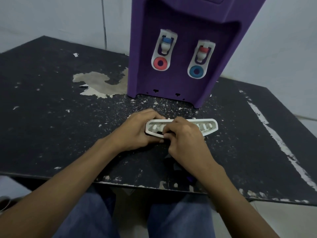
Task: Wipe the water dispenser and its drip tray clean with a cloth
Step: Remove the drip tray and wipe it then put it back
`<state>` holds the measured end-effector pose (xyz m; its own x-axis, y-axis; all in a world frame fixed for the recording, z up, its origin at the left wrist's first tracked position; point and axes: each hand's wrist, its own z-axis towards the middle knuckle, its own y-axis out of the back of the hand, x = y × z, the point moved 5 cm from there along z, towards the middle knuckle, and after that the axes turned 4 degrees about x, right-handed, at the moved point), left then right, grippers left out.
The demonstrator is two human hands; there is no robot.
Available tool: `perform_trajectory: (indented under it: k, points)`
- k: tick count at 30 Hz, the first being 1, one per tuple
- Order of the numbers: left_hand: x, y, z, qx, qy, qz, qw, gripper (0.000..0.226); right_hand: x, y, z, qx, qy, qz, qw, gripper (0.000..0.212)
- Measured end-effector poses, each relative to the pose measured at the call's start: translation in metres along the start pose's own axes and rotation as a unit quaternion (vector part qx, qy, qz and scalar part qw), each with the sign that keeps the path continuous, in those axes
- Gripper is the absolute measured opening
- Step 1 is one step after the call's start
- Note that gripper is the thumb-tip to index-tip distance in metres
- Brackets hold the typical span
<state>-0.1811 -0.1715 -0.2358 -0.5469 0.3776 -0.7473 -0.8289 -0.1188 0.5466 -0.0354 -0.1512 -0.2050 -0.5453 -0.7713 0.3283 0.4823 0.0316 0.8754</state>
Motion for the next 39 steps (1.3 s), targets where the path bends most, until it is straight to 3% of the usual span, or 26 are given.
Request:
perform_trajectory:
  k: [7, 12, 15, 20, 27, 32, 39]
  points:
    - [-0.002, 0.002, 0.0, -0.001, -0.012, 0.026, 1.0, 0.03, 0.028, -0.016, 0.013, -0.064, 0.06, 0.062, 0.994, 0.019]
    - [-0.003, 0.003, 0.0, -0.005, -0.023, 0.027, 0.999, 0.032, 0.021, -0.017, 0.011, -0.093, 0.036, 0.149, 0.984, 0.016]
    - [-0.003, 0.002, -0.001, -0.009, -0.015, 0.02, 1.0, 0.028, 0.014, -0.014, 0.008, -0.069, 0.025, 0.13, 0.989, 0.015]
    - [-0.002, 0.002, -0.002, -0.01, 0.003, 0.001, 1.0, 0.041, 0.001, -0.005, 0.002, -0.038, 0.009, 0.093, 0.995, 0.016]
    - [-0.002, 0.001, -0.002, 0.003, 0.003, -0.007, 1.0, 0.047, 0.004, -0.005, -0.001, -0.041, 0.008, 0.056, 0.998, 0.017]
    - [0.014, 0.008, -0.01, 0.048, 0.083, -0.097, 0.991, 0.059, 0.0, 0.0, -0.005, -0.035, 0.009, 0.042, 0.998, 0.014]
    - [0.012, 0.01, -0.015, 0.034, 0.108, -0.146, 0.983, 0.038, -0.001, 0.007, -0.013, -0.045, 0.024, 0.034, 0.998, 0.017]
